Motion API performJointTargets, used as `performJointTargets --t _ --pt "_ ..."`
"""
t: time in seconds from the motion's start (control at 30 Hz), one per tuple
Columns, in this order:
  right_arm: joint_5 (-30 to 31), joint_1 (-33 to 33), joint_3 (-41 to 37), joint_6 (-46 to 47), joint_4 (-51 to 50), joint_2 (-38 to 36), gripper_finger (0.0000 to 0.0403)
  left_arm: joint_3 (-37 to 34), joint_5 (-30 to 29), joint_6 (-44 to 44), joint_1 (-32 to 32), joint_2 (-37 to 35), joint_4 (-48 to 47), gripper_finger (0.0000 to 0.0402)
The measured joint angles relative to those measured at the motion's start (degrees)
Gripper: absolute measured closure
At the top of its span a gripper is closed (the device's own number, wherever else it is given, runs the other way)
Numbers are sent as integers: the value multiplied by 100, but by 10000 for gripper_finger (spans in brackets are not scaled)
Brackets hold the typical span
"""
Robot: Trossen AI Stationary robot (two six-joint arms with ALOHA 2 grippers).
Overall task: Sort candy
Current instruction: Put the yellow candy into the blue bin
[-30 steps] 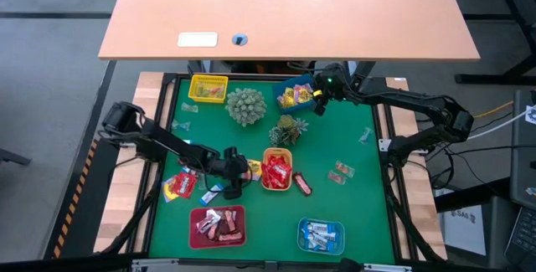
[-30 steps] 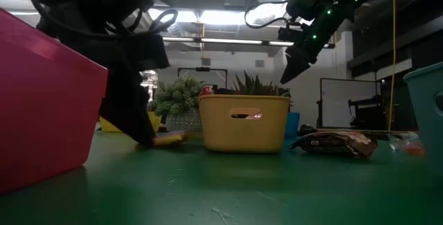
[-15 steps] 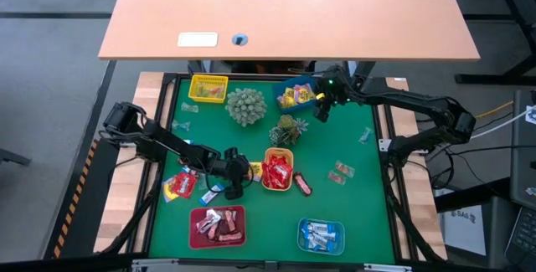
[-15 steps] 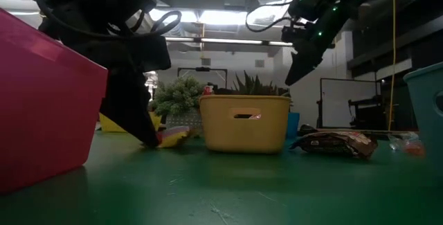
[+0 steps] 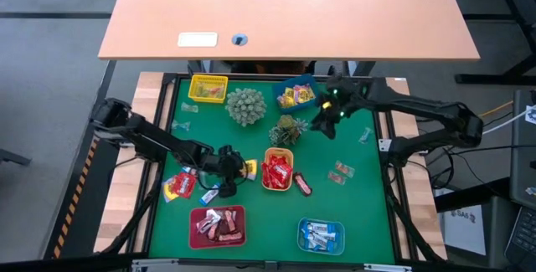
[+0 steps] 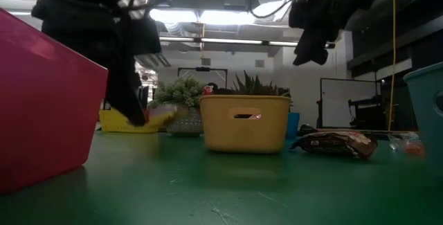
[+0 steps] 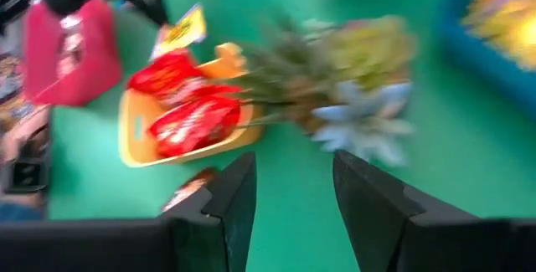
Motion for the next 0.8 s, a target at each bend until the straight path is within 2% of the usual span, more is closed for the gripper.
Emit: performJointTargets --t 0.23,0.43,0.6,0.8 --pt "90 1401 0 751 54 7 244 10 287 -3 0 -793 -512 401" --pt "979 2493 0 1385 53 9 244 10 143 4 14 -1336 -260 401" --pt "1267 3053 0 1664 55 11 244 18 -236 132 180 -1413 799 401" --pt "1277 3345 0 1682 57 11 244 22 -518 1162 816 -1233 2450 401"
